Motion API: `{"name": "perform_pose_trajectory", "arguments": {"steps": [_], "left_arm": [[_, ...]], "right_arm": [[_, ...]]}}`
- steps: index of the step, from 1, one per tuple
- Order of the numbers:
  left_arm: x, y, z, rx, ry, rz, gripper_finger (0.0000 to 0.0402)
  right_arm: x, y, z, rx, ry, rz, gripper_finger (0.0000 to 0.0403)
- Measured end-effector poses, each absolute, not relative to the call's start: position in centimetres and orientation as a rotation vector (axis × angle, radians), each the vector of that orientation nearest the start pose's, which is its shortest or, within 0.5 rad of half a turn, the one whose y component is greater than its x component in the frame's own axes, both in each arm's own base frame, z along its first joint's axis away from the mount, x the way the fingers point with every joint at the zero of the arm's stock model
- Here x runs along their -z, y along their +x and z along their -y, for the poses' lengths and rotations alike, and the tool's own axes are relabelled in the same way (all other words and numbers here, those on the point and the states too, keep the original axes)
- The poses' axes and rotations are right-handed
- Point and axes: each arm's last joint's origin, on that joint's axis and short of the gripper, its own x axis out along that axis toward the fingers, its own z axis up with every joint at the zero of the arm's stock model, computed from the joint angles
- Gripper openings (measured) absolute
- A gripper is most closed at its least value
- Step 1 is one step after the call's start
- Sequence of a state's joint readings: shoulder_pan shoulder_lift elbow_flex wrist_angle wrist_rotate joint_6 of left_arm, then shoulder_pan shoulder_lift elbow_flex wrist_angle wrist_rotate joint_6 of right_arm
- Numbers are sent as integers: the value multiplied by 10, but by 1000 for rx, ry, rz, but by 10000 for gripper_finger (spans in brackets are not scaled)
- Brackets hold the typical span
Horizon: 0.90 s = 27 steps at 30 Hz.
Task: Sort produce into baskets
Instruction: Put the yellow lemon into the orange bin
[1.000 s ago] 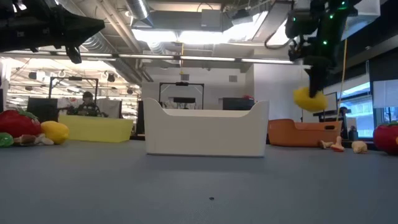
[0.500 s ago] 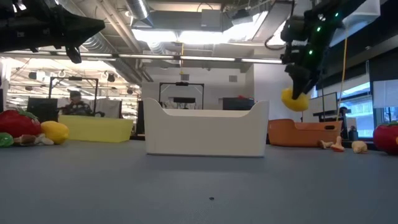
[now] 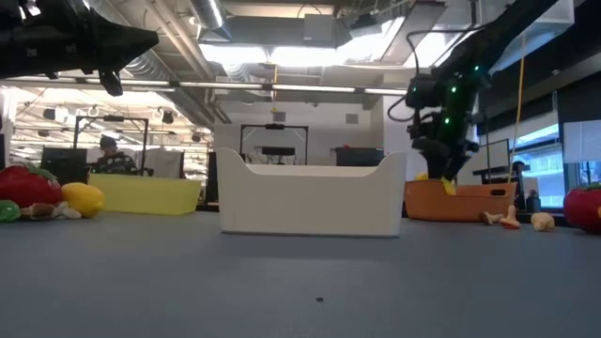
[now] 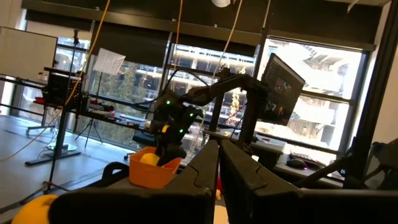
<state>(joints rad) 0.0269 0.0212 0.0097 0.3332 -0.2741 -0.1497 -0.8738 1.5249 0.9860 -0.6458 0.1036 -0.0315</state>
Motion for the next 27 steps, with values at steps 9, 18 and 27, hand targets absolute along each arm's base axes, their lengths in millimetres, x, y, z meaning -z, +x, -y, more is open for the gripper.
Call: {"name": "perform_pose_trajectory", "arguments": {"steps": [9, 18, 27], "left_arm": [[-197, 92, -10, -274, -188, 343, 13], [-196, 92, -10, -273, -192, 343, 13], [-196, 92, -10, -273, -193, 342, 13]], "right_arm": [[-191, 187, 228, 854, 421, -1157, 266], [-194, 186, 227, 864, 411, -1163, 312], [-226, 176, 214, 872, 355, -1078, 327]]}}
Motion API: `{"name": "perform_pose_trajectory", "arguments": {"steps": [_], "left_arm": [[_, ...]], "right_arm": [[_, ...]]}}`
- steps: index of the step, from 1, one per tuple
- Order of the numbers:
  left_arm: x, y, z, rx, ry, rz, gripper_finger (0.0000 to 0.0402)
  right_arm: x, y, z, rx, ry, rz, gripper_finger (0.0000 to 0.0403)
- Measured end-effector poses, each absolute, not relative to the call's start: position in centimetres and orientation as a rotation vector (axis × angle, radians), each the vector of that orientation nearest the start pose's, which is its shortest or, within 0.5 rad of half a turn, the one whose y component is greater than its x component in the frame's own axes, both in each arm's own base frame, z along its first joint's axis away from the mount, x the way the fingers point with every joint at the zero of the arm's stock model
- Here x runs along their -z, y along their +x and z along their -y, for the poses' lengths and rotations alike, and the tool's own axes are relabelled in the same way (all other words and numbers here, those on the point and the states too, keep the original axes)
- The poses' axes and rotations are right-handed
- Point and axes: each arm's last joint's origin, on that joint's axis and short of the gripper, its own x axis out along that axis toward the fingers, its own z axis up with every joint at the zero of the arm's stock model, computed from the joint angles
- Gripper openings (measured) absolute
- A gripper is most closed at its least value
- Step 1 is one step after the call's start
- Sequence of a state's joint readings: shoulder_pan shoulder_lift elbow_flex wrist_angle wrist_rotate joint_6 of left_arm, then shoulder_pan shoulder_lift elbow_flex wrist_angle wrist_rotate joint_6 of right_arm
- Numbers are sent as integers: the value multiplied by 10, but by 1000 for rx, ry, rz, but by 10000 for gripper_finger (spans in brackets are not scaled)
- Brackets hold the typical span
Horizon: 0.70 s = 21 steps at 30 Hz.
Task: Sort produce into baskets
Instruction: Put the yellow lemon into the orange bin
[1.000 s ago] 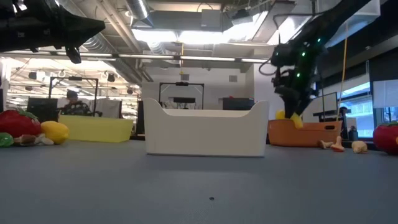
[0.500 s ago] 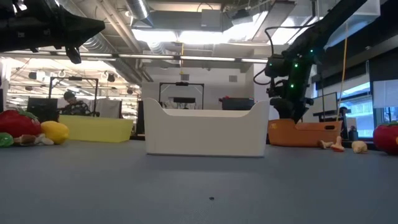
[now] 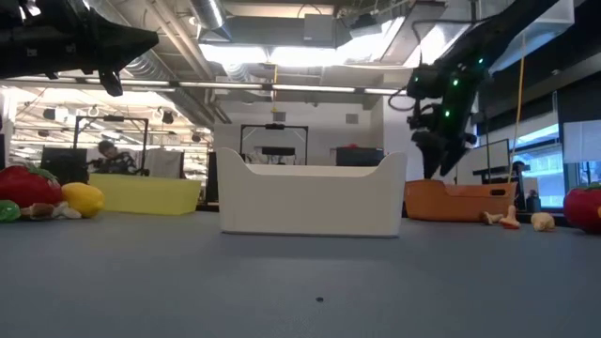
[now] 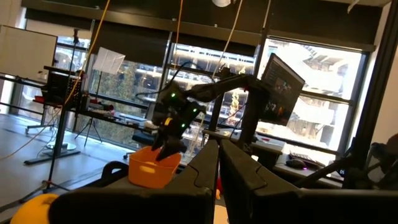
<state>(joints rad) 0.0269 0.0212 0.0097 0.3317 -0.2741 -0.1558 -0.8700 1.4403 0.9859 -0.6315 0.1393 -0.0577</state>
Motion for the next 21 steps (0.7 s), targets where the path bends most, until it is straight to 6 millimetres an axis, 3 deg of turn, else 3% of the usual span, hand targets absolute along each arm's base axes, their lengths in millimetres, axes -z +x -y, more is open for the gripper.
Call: {"name": "perform_pose_trajectory", "arguments": {"steps": [10, 16, 21], "left_arm": [[-196, 92, -10, -273, -194, 342, 13], [-196, 92, -10, -273, -195, 342, 13], [-196, 92, -10, -272, -199, 343, 13]], "right_arm": [[-266, 166, 195, 743, 363, -868, 325], [-269, 162, 182, 601, 439, -864, 325], [-269, 165, 158, 494, 462, -956, 325]]}}
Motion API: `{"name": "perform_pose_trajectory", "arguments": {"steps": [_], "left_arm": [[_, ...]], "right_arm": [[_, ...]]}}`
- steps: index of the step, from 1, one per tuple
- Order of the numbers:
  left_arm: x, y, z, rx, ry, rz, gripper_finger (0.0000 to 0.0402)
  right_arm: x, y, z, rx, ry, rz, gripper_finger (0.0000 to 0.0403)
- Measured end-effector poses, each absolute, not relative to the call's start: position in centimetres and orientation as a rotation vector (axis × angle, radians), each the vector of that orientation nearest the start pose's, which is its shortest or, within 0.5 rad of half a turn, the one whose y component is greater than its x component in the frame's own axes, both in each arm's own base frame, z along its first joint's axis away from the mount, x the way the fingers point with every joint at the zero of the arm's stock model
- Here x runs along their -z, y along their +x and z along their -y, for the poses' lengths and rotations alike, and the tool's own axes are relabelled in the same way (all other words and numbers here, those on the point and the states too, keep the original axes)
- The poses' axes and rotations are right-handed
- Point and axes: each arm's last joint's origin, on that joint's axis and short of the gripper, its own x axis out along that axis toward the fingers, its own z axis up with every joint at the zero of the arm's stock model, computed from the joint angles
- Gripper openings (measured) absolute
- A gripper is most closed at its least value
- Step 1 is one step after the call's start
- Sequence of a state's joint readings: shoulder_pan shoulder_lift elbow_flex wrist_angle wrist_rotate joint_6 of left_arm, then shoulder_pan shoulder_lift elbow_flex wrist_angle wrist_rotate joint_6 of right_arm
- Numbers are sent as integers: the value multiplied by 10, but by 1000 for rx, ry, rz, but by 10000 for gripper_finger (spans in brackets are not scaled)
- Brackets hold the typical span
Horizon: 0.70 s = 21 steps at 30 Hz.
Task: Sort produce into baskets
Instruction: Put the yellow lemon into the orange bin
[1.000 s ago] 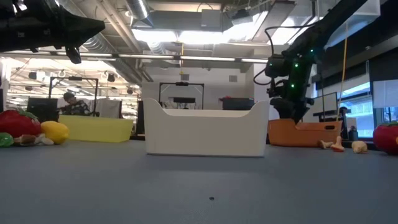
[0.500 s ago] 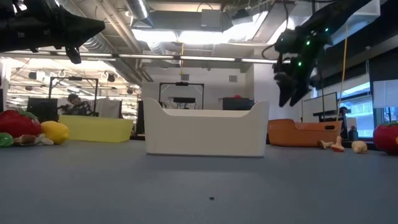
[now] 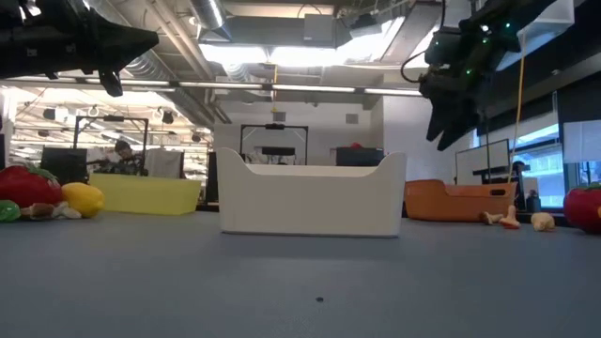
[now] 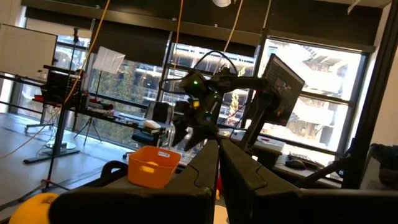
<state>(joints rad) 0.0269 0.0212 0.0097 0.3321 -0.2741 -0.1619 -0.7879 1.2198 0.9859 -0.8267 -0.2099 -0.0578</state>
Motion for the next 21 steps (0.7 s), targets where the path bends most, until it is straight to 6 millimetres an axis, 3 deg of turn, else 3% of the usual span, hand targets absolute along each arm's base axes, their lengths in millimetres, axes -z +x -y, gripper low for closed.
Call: {"name": "perform_pose_trajectory", "arguments": {"steps": [13, 21], "left_arm": [[-196, 92, -10, -273, -195, 341, 13], [-196, 92, -10, -270, -211, 343, 13]], "right_arm": [[-270, 173, 72, 295, 537, -1260, 325], [-269, 176, 31, 255, 570, -1374, 325]]}}
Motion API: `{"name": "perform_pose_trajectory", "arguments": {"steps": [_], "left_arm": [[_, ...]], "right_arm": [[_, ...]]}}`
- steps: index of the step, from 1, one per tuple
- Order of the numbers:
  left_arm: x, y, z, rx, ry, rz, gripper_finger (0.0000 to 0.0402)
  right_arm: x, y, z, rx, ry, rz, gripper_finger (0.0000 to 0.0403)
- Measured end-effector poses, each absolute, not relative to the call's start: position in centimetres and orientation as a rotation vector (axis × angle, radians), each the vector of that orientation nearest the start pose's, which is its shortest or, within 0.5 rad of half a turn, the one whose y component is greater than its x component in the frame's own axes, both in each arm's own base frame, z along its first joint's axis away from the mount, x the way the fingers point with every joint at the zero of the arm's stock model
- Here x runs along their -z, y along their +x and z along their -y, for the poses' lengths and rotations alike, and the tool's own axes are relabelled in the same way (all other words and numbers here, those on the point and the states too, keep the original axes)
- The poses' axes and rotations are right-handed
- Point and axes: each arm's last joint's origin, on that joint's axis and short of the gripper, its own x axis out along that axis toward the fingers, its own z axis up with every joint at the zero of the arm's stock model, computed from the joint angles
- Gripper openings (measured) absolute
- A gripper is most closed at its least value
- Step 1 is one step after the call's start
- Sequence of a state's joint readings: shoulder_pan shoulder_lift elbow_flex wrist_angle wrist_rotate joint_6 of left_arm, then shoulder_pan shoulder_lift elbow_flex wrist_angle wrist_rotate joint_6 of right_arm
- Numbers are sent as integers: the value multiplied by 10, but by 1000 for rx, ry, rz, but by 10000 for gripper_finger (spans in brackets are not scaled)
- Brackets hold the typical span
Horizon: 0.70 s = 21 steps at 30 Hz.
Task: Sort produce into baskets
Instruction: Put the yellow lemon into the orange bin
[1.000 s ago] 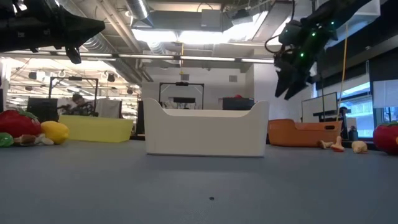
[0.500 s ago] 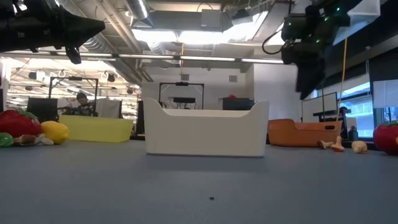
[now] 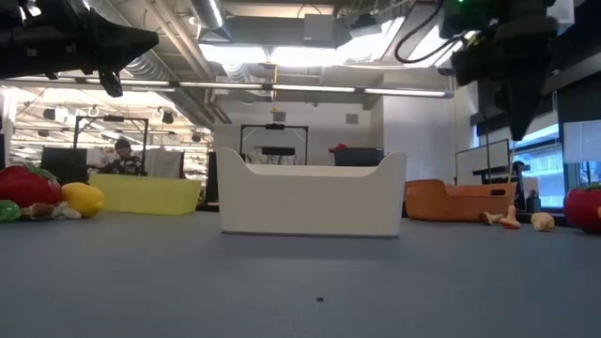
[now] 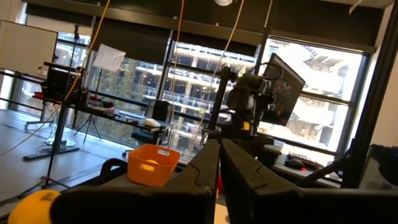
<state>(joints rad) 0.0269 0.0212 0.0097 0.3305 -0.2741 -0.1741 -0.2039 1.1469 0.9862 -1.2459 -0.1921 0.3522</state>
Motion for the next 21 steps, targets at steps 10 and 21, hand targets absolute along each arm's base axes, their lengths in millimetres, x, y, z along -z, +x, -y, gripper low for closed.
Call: {"name": "perform_pose_trajectory", "arguments": {"steps": [10, 21], "left_arm": [[-196, 92, -10, -270, -213, 343, 13], [-196, 92, -10, -273, -195, 341, 13]], "right_arm": [[-269, 176, -10, 254, 521, -1437, 325], [-263, 169, -33, 336, 425, -1455, 325]]}}
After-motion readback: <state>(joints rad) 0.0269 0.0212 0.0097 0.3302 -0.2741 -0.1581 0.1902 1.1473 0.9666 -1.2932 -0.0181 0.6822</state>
